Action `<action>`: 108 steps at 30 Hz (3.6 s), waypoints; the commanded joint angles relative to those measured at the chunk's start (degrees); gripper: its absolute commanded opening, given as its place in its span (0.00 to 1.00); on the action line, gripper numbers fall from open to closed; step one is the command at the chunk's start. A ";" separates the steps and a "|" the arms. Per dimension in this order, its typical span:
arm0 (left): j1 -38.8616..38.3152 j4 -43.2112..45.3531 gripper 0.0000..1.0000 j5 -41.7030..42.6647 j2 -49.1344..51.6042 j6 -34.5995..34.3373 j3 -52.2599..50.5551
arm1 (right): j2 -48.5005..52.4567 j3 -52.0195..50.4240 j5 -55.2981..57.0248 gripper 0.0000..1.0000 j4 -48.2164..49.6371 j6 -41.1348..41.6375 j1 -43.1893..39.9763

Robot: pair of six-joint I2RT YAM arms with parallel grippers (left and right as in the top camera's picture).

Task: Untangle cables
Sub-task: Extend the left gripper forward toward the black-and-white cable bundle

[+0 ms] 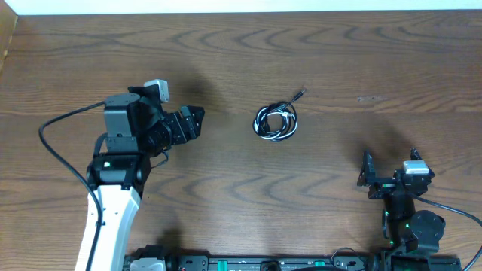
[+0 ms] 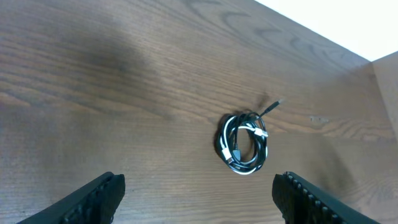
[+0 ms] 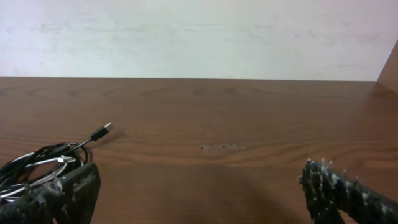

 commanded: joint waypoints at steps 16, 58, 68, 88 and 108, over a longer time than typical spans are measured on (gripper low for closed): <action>-0.13 -0.22 0.81 -0.35 2.47 1.18 1.55 | -0.24 -0.20 0.24 0.99 -0.13 0.57 -0.42; -0.13 1.38 0.80 -1.90 2.49 1.57 1.55 | -0.24 -0.20 0.24 0.99 -0.13 0.57 -0.42; -0.13 1.57 0.80 -1.86 4.39 1.57 1.55 | -0.24 -0.20 0.24 0.99 -0.13 0.57 -0.42; -6.62 3.76 0.69 -2.08 11.34 1.55 1.55 | -0.24 -0.20 0.24 0.99 -0.13 0.57 -0.42; -8.37 4.98 0.64 -2.10 12.85 1.14 1.55 | -0.24 -0.20 0.24 0.99 -0.13 0.59 -0.42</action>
